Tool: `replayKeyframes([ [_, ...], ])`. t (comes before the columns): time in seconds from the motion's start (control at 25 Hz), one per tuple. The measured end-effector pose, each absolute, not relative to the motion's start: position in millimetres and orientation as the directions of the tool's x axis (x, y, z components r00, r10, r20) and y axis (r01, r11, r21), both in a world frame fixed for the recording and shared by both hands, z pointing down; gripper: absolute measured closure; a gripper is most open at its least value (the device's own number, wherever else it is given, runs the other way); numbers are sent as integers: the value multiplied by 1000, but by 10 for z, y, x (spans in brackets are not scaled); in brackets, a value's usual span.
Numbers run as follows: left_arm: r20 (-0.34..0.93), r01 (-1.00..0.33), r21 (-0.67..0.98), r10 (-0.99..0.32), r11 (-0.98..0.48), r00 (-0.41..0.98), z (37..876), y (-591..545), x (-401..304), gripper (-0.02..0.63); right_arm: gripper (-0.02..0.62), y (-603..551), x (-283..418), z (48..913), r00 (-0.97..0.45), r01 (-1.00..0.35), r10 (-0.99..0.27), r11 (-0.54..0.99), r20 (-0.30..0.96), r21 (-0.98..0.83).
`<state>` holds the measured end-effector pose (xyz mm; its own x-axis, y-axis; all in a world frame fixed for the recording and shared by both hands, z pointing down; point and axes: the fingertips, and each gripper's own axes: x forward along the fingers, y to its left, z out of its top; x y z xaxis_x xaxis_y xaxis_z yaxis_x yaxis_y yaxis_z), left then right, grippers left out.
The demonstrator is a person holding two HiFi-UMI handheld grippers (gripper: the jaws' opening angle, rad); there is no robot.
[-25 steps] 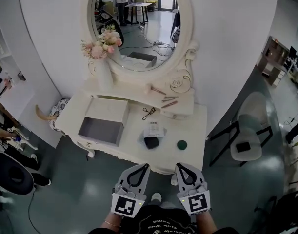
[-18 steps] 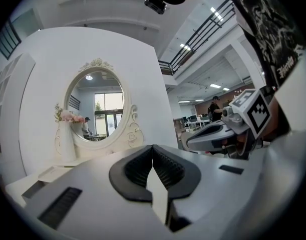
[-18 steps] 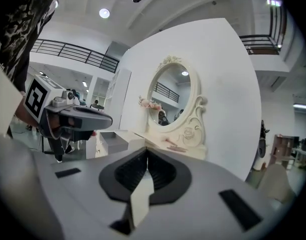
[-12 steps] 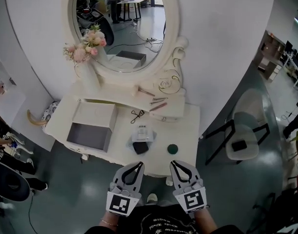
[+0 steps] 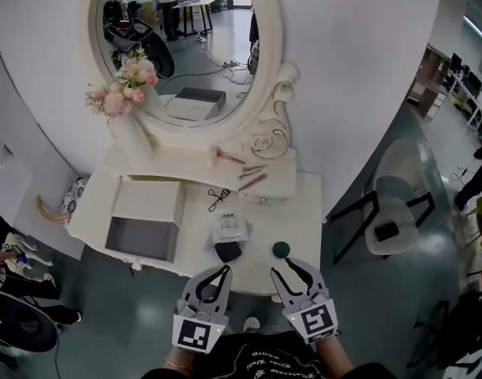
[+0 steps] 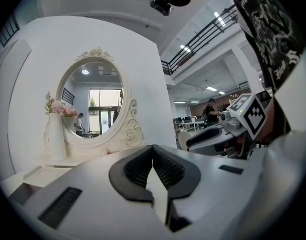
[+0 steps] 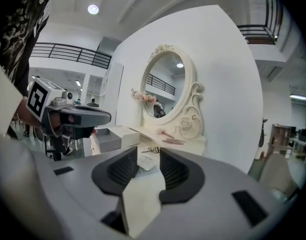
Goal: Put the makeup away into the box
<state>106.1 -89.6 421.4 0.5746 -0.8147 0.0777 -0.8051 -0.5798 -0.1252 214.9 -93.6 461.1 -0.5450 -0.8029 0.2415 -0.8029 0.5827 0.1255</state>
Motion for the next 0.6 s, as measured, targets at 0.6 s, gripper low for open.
replayKeyframes([
  [0.6,78,-780,-120,-789,-614,609,4187,-1385,828,591,394,-1331,2335,5077,-410,-883,-839,463,358,76],
])
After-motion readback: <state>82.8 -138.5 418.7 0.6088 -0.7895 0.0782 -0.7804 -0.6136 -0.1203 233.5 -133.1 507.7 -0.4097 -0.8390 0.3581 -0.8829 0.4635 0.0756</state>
